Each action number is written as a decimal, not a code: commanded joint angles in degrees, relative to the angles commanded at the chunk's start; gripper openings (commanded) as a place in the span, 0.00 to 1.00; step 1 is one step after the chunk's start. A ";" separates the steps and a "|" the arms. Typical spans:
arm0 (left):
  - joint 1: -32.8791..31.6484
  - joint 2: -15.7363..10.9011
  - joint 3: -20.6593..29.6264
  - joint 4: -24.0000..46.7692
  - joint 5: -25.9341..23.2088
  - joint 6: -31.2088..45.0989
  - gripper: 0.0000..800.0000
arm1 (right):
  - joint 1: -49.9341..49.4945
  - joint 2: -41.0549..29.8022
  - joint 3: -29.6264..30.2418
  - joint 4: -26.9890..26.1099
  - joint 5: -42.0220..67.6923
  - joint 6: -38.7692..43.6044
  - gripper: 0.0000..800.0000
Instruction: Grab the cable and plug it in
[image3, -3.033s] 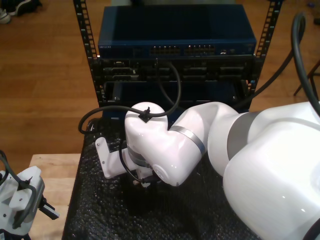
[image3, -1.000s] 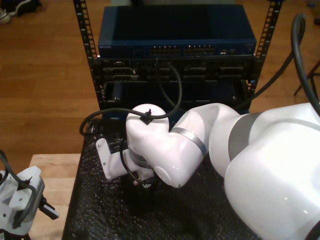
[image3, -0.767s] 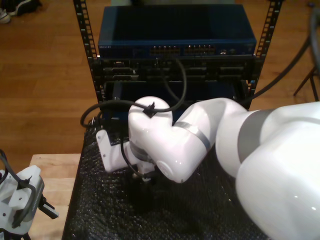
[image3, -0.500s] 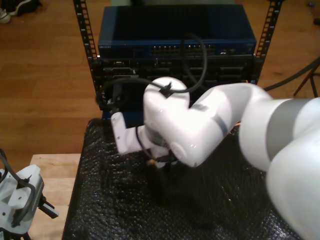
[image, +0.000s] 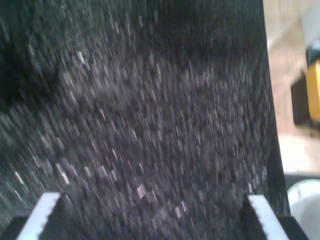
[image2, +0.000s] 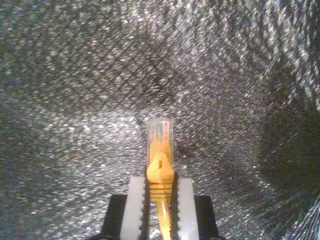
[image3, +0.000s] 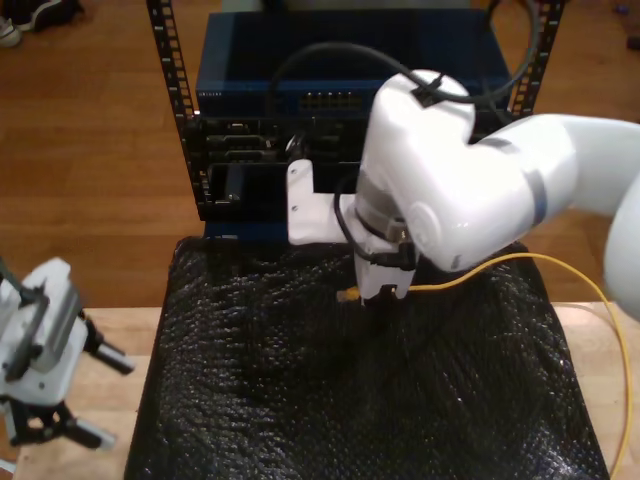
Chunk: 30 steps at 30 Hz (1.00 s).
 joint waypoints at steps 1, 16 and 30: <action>-0.62 0.00 -0.35 -1.49 0.62 0.00 1.00 | -0.35 -0.62 0.00 1.14 0.88 -0.70 0.01; -9.14 2.29 -0.79 -20.13 2.29 -3.25 1.00 | -13.63 -10.55 0.70 21.63 13.63 -12.48 0.01; -18.46 6.86 -4.04 -28.92 0.88 -6.86 1.00 | -15.91 -18.81 3.60 23.12 15.30 -12.66 0.01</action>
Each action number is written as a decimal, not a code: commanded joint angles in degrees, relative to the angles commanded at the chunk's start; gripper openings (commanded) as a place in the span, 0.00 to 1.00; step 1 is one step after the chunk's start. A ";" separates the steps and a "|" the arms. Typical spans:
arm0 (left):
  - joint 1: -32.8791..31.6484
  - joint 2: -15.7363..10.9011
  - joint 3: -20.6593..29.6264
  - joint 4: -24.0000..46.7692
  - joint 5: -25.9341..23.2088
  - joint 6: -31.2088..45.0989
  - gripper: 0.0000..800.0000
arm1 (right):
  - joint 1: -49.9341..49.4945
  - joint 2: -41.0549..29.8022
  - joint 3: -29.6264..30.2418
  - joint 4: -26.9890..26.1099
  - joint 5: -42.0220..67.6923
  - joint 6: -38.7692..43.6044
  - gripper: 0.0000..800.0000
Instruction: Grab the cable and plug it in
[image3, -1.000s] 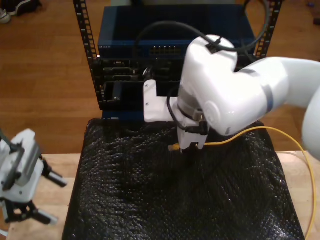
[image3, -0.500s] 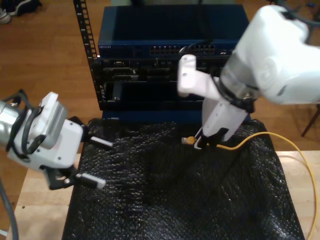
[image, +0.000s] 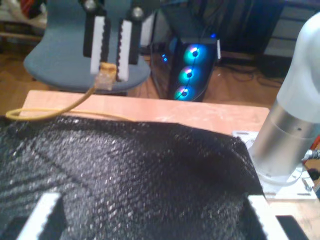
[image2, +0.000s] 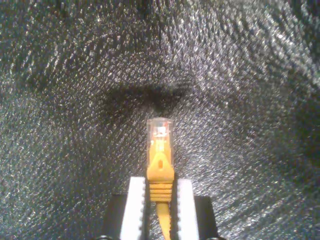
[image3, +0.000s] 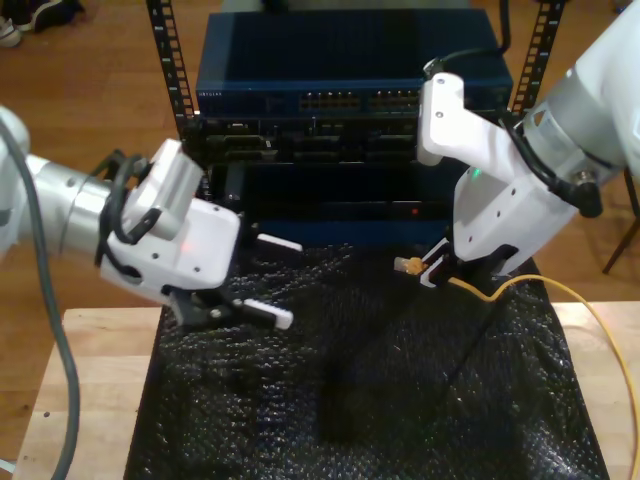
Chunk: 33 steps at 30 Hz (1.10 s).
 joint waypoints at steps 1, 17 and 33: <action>-0.44 0.26 -0.26 -0.35 -0.35 0.00 1.00 | -0.09 -0.26 0.00 0.00 0.00 0.00 0.01; -7.21 2.29 -3.78 -5.27 -3.78 -2.37 1.00 | -1.49 -3.08 0.00 2.81 0.09 0.00 0.01; -11.25 1.85 -4.57 -8.09 -4.57 -2.55 1.00 | -1.23 -3.96 -0.09 3.96 0.70 0.09 0.01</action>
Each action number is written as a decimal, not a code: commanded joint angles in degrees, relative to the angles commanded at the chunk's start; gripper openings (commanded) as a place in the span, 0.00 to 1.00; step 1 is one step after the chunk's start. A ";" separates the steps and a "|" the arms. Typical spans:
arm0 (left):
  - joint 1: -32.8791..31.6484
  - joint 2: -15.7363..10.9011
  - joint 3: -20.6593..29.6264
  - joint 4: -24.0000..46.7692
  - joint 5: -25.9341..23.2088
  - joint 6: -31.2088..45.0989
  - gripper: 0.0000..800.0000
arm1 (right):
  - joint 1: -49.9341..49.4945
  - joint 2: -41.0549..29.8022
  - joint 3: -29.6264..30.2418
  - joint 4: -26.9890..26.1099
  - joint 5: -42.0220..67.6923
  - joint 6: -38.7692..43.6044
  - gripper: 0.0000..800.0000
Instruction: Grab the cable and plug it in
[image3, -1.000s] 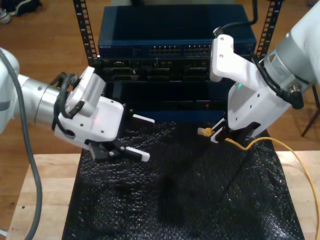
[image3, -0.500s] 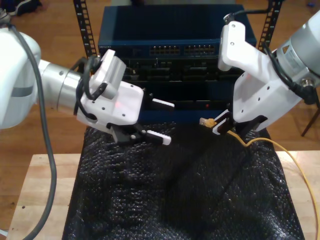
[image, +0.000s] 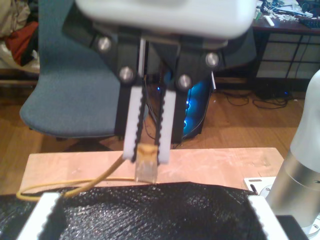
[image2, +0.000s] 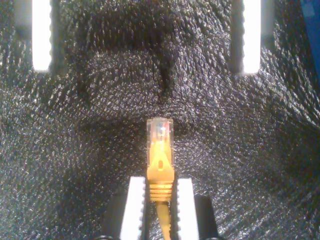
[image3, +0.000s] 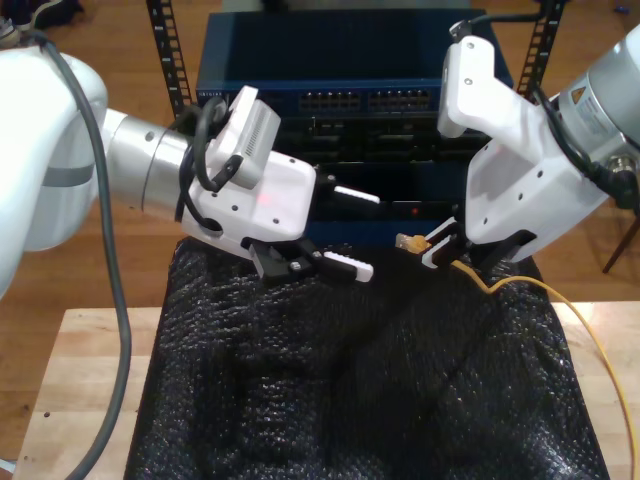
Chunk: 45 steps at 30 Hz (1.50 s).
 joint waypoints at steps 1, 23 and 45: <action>-0.26 0.00 0.00 -0.09 -0.18 0.00 1.00 | 0.00 0.09 -0.09 0.00 0.00 0.00 0.01; -0.88 0.00 0.53 0.00 0.09 0.18 0.75 | 0.53 0.18 -0.70 0.88 0.00 0.00 0.01; -0.79 -0.09 0.70 -0.09 0.00 0.18 0.48 | 0.79 0.35 -0.70 1.05 0.00 0.00 0.01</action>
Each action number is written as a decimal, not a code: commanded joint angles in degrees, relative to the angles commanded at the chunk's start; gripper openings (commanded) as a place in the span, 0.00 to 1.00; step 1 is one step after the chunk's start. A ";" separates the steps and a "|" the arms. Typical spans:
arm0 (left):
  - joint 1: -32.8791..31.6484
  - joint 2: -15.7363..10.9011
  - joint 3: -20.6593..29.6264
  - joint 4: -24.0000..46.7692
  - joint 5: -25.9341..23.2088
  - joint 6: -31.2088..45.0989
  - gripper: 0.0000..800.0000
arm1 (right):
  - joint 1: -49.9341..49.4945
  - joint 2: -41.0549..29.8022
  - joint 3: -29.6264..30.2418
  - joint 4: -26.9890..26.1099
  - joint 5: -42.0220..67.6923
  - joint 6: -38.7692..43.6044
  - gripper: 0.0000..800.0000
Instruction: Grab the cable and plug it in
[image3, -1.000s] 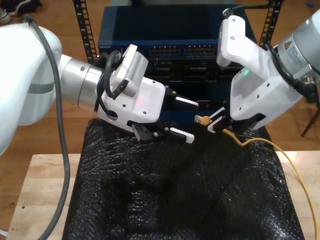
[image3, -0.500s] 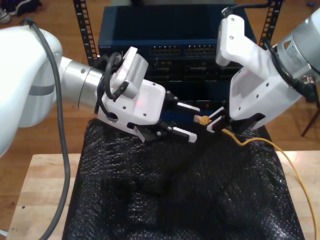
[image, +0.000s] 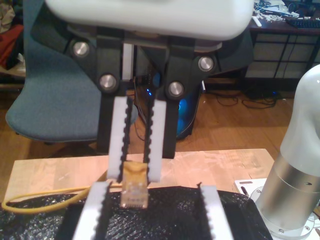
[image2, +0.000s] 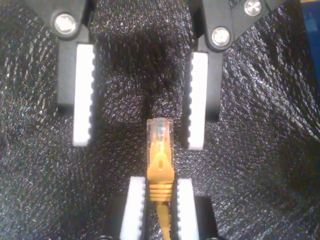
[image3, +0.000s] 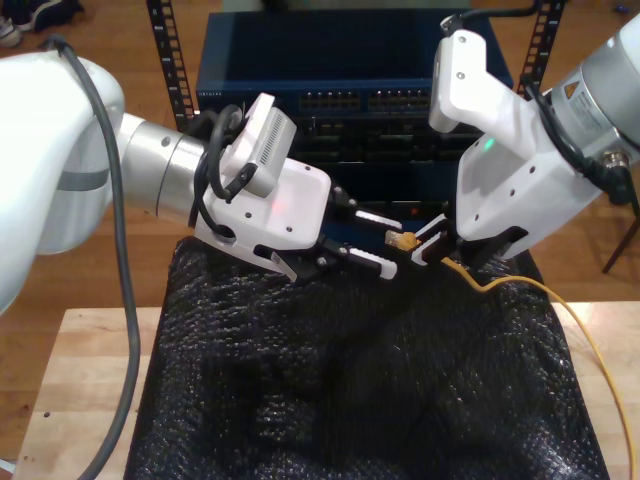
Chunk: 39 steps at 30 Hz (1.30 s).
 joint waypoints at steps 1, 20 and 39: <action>0.00 0.00 0.00 0.00 0.00 0.00 0.47 | -0.09 0.00 0.09 0.00 0.00 0.00 0.01; 0.00 -0.44 0.00 0.00 -0.18 0.00 0.37 | 0.18 0.09 0.09 0.09 0.00 0.00 0.01; 0.09 -0.62 0.00 0.00 0.00 0.00 0.14 | 0.26 0.09 0.09 0.09 0.00 0.00 0.01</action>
